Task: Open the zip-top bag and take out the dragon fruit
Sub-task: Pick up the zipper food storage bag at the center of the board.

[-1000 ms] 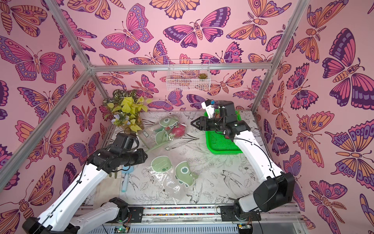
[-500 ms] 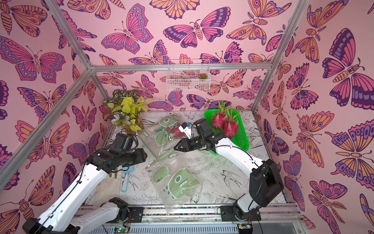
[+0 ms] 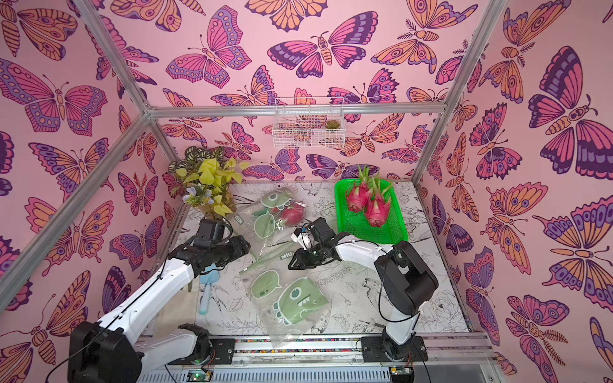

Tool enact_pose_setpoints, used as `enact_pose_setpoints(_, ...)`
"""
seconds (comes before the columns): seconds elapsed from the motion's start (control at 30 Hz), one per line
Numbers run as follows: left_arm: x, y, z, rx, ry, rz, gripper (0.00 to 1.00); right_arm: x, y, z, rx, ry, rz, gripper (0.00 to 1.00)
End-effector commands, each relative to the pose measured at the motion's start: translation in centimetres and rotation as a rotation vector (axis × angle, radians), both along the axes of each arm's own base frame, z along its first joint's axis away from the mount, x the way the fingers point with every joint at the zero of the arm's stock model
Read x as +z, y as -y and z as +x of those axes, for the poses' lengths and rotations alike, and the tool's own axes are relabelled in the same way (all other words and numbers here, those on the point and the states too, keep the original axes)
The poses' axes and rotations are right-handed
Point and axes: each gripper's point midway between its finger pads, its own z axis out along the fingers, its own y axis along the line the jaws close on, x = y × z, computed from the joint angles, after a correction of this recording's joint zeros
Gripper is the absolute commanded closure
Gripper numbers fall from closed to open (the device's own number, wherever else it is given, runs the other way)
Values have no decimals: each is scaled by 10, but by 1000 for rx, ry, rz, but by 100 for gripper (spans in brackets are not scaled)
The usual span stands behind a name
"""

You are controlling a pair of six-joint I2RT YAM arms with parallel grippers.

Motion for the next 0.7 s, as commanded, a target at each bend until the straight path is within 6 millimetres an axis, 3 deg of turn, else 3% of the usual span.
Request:
enact_pose_setpoints(0.0, -6, -4, 24, 68, 76, -43, 25, -4, -4, 16, -32, 89, -1, 68)
enact_pose_setpoints(0.17, -38, -4, 41, 85, 56, -92, 23, -16, -3, 28, -77, 121, -27, 70)
enact_pose_setpoints(0.67, -76, 6, 74, 93, 90, -180, 24, -55, -4, 55, -195, 133, -69, 80)
